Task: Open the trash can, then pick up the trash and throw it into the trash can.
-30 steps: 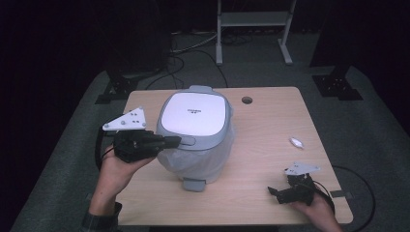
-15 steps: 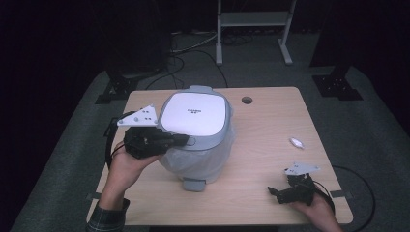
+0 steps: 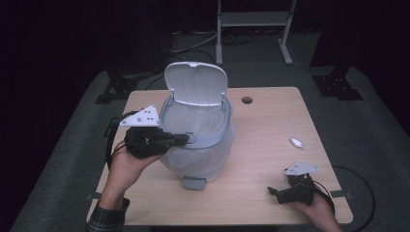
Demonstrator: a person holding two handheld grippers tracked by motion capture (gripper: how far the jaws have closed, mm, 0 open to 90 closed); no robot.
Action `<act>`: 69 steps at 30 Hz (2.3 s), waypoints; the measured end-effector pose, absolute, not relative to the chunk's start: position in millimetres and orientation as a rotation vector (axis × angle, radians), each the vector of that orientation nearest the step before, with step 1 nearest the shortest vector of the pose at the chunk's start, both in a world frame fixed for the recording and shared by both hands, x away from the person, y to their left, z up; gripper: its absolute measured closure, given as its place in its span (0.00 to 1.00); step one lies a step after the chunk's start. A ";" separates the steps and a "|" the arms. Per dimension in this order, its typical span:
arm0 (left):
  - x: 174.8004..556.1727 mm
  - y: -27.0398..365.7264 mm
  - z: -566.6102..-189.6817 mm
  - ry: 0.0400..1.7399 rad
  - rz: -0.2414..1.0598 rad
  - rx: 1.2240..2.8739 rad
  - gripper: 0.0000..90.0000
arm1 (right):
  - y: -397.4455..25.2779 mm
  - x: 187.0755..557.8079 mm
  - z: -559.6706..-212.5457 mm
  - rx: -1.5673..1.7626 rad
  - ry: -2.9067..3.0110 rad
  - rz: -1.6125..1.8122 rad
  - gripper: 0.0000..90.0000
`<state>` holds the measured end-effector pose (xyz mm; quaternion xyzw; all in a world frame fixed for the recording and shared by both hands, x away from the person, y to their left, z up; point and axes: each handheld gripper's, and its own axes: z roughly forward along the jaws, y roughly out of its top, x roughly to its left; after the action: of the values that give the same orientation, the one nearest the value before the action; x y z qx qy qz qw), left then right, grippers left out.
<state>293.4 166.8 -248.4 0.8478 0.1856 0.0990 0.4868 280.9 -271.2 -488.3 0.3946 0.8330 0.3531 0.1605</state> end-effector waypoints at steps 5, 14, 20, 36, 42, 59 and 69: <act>290.3 171.7 -245.4 0.441 0.240 2.055 0.99 | -271.1 280.9 -488.2 1.124 2.382 1.010 0.02; 281.3 195.6 -244.1 0.477 0.267 2.019 0.97 | -271.1 280.3 -488.3 1.123 2.382 1.011 0.02; 276.4 209.0 -245.9 0.501 0.277 2.014 0.96 | -271.1 280.1 -488.3 1.122 2.383 1.011 0.02; 267.8 231.2 -267.0 0.601 0.318 1.987 0.69 | -271.9 278.5 -488.4 1.115 2.388 1.014 0.02; 267.3 240.5 -278.6 0.647 0.345 1.988 0.49 | -271.9 278.5 -488.4 1.115 2.388 1.014 0.02; 262.2 255.5 -324.6 0.743 0.424 2.001 0.21 | -271.9 278.5 -488.4 1.115 2.388 1.014 0.02; 260.3 262.3 -351.5 0.787 0.452 1.999 0.07 | -271.9 278.5 -488.4 1.115 2.388 1.014 0.02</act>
<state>260.3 262.3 -351.5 0.8106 0.3190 0.1834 0.4556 278.5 -271.9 -488.4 0.3898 0.8350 0.3545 0.1585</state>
